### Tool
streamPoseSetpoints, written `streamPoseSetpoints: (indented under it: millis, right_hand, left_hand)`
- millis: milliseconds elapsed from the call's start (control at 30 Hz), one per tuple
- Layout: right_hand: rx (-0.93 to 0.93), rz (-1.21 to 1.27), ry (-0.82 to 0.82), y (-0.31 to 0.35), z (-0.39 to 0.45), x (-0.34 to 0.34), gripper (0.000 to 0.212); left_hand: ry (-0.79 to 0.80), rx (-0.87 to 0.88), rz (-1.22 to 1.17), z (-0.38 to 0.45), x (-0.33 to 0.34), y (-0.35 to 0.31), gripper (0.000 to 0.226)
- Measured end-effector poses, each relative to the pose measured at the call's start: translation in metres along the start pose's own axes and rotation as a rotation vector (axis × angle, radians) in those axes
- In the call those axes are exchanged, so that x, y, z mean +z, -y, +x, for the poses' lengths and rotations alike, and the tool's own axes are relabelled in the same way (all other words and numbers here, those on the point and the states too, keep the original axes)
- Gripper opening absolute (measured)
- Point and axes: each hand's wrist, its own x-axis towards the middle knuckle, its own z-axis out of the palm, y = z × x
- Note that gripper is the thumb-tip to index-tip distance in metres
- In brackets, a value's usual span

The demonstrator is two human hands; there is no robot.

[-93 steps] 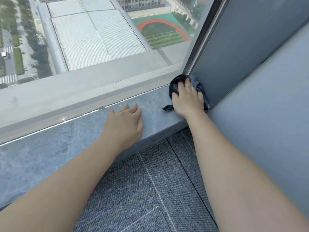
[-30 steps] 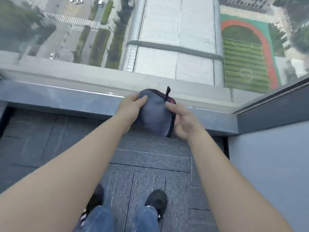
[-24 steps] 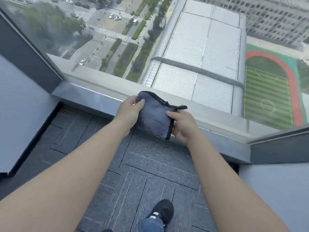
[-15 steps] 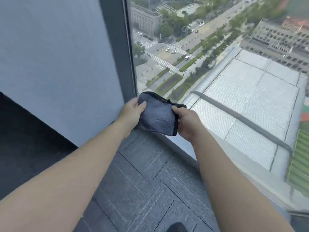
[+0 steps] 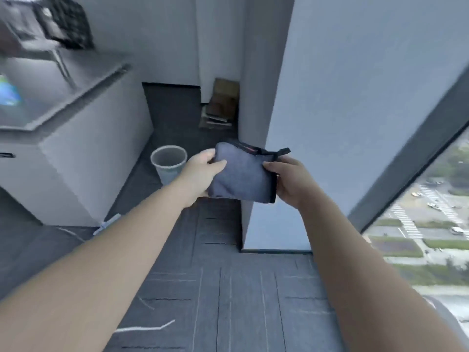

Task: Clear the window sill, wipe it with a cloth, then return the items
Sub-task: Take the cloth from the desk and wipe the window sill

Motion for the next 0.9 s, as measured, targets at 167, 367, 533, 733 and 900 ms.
streamPoseSetpoints:
  millis: [167, 367, 533, 733, 900]
  right_hand:
    - [0.075, -0.038, 0.209, -0.007, 0.041, 0.137, 0.016]
    - [0.098, -0.100, 0.415, -0.028, 0.076, 0.318, 0.010]
    - [0.102, -0.025, 0.506, -0.040, 0.103, 0.468, 0.019]
    - [0.104, 0.011, 0.540, -0.035, 0.146, 0.587, 0.021]
    - [0.096, -0.020, 0.518, -0.034, 0.196, 0.641, 0.022]
  left_hand:
    - [-0.246, -0.019, -0.059, -0.024, -0.129, 0.000, 0.021]
    - [-0.491, -0.006, -0.142, -0.048, -0.294, -0.002, 0.025]
    - [-0.565, -0.014, -0.072, -0.048, -0.440, -0.014, 0.034]
    - [-0.565, -0.001, -0.049, -0.024, -0.558, -0.034, 0.022]
    - [-0.580, -0.021, -0.024, 0.028, -0.618, -0.035, 0.028]
